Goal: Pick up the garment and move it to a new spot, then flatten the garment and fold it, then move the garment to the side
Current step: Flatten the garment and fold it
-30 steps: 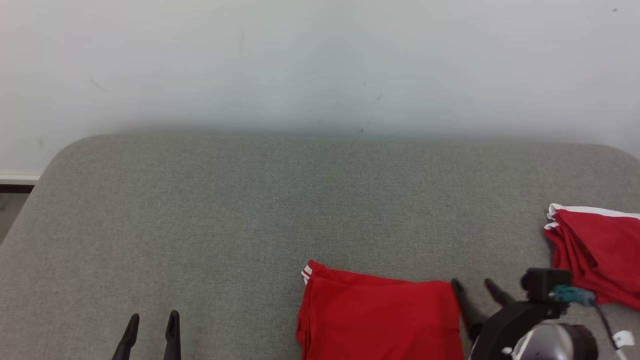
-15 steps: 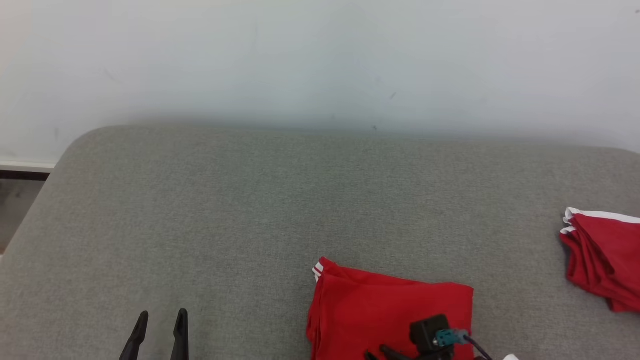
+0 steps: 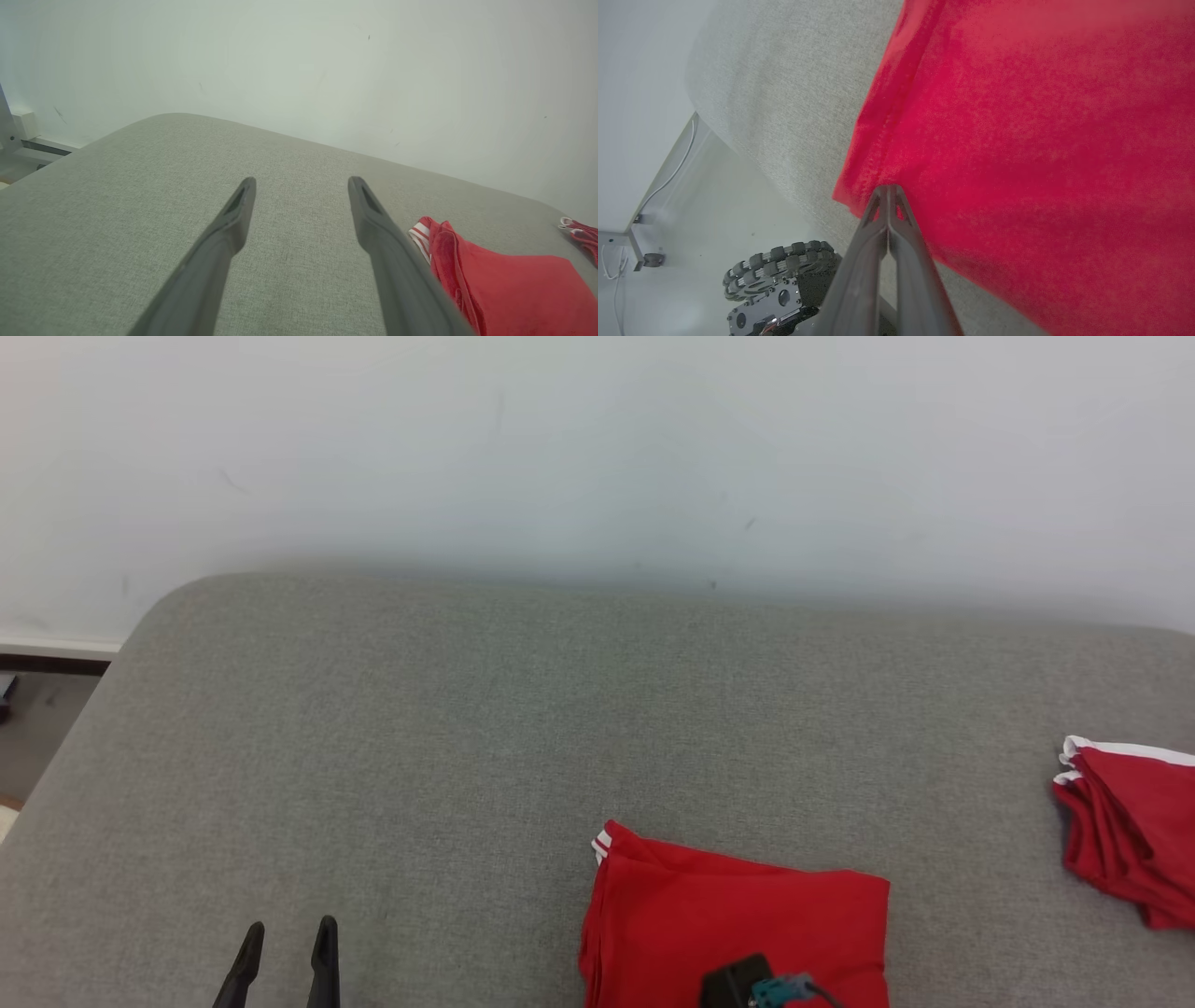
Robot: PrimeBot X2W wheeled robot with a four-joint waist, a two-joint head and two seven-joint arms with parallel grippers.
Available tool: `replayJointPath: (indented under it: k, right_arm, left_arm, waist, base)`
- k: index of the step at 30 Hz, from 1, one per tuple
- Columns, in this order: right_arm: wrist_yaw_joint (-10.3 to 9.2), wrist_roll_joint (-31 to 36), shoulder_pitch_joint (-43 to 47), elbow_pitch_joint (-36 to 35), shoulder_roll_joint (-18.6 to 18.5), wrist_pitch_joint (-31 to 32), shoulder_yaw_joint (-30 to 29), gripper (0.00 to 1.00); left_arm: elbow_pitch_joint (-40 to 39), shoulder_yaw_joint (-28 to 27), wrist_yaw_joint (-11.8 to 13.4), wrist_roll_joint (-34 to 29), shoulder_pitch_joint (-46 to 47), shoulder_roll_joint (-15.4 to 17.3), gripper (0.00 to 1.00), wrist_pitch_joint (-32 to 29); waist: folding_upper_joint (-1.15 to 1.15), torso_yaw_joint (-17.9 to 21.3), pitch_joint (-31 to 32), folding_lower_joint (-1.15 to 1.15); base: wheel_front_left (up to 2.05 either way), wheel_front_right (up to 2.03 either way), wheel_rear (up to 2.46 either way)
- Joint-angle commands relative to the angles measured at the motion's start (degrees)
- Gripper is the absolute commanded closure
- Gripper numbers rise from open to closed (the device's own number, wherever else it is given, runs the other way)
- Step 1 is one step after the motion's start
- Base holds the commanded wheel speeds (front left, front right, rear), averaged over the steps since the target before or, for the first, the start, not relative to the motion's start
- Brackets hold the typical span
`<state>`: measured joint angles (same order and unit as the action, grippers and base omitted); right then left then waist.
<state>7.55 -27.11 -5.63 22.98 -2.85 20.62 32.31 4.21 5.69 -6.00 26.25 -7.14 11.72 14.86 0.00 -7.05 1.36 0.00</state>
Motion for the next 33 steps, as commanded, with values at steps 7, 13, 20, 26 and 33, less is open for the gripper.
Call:
replayJointPath:
  k: [7,13,20,26,33]
  right_arm:
    - [-0.16,-0.83,1.8,-8.46,-0.09,-2.99,-8.34,0.0]
    - [-0.16,3.73,6.57,-21.04,-0.07,-6.65,-21.49,0.0]
    - [-0.16,6.8,9.86,-26.76,-0.03,-15.07,-29.78,0.0]
    - [-0.16,11.59,11.73,-24.58,-0.03,-20.28,-33.0,0.0]
    - [-0.16,15.26,11.87,-20.5,-0.04,-21.94,-34.7,0.0]
  left_arm:
    - [-0.49,-0.66,0.47,-0.21,-1.88,-0.06,0.0,0.35]
    - [-0.85,-2.21,1.27,-0.69,-2.65,-0.88,0.0,0.35]
    - [-0.66,-3.69,1.13,-1.9,-2.49,-2.33,0.0,0.34]
    - [0.02,-4.72,0.84,-3.54,-3.42,-2.82,0.0,0.34]
    - [0.84,-6.12,1.08,-4.78,-4.67,-3.48,0.0,0.34]
  waist:
    - [0.0,3.03,1.46,0.0]
    - [0.0,5.77,2.45,0.0]
    - [0.0,7.88,2.97,0.0]
    - [0.0,8.58,3.48,0.0]
    - [0.0,8.94,3.86,0.0]
  base:
    - [0.0,0.0,0.0]
    - [0.0,0.0,0.0]
    - [0.0,0.0,0.0]
    - [0.0,0.0,0.0]
    - [0.0,0.0,0.0]
